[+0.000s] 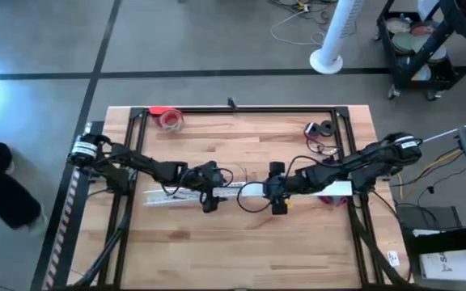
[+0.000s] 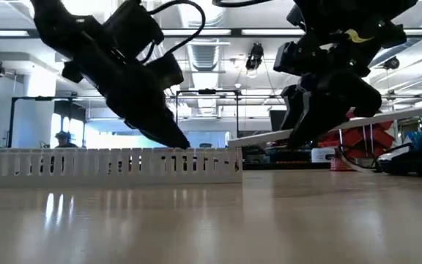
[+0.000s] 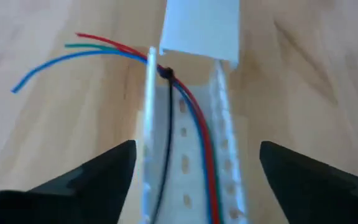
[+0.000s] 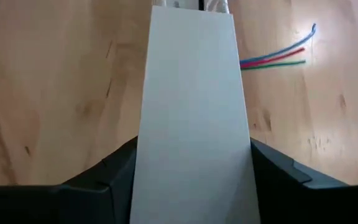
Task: Ziptie cables
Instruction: Close the white cable duct
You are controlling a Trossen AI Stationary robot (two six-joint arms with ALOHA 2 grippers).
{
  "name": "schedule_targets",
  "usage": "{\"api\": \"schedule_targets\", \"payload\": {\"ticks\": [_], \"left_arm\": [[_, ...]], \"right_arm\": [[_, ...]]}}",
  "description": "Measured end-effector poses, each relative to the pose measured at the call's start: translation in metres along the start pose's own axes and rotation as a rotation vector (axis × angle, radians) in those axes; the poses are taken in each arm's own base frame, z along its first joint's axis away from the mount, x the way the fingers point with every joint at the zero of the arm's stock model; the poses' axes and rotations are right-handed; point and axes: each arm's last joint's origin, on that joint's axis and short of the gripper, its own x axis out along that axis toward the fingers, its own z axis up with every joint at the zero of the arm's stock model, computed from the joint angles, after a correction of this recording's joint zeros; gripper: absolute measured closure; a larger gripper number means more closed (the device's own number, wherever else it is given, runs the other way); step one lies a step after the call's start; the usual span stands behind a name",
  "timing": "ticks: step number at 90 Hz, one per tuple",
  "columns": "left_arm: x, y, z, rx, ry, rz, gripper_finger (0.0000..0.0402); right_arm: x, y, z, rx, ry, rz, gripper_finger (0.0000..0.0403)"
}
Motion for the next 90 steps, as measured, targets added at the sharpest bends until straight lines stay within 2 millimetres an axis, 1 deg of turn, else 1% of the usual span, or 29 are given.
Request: {"api": "schedule_targets", "payload": {"ticks": [10, 18, 26, 32, 39, 49, 57, 64, 69, 75, 82, 90], "left_arm": [[0.011, 0.0, 0.001, 0.019, 0.01, 0.023, 0.0068], [0.02, 0.0, -0.005, 0.023, 0.047, 0.029, 0.0076], [0.026, 0.001, -0.01, 0.025, 0.072, 0.033, 0.009], [0.03, 0.001, -0.014, 0.026, 0.088, 0.036, 0.0106], [0.032, 0.001, -0.017, 0.027, 0.095, 0.041, 0.013], [0.035, 0.001, -0.02, 0.029, 0.104, 0.039, 0.0166], [0.036, 0.001, -0.021, 0.042, 0.107, 0.033, 0.0181], [0.036, 0.001, -0.022, 0.048, 0.116, 0.032, 0.018], [0.036, 0.001, -0.022, 0.049, 0.117, 0.032, 0.0169], [0.036, 0.001, -0.022, 0.051, 0.12, 0.032, 0.0151], [0.036, 0.001, -0.022, 0.052, 0.121, 0.032, 0.0136], [0.036, 0.001, -0.023, 0.052, 0.123, 0.032, 0.0132]], "right_arm": [[-0.007, -0.001, 0.001, 0.008, -0.007, 0.001, 0.0188], [-0.013, -0.003, -0.001, 0.013, -0.041, 0.002, 0.0188], [-0.011, -0.002, -0.007, 0.012, -0.068, 0.001, 0.0188], [-0.006, -0.001, -0.017, 0.017, -0.049, -0.003, 0.0188], [-0.003, 0.0, -0.021, 0.026, -0.052, -0.005, 0.0189], [-0.002, 0.001, -0.021, 0.008, -0.066, -0.005, 0.0189], [0.001, 0.002, -0.022, -0.032, -0.079, -0.012, 0.0189], [0.001, 0.0, -0.017, -0.056, -0.116, -0.036, 0.0189], [0.003, -0.003, -0.012, -0.059, -0.15, -0.051, 0.0189], [0.007, -0.006, -0.01, -0.064, -0.144, -0.056, 0.0189], [0.013, -0.008, 0.0, -0.077, -0.161, -0.061, 0.0189], [0.02, -0.007, 0.009, -0.106, -0.16, -0.059, 0.0189]]}}
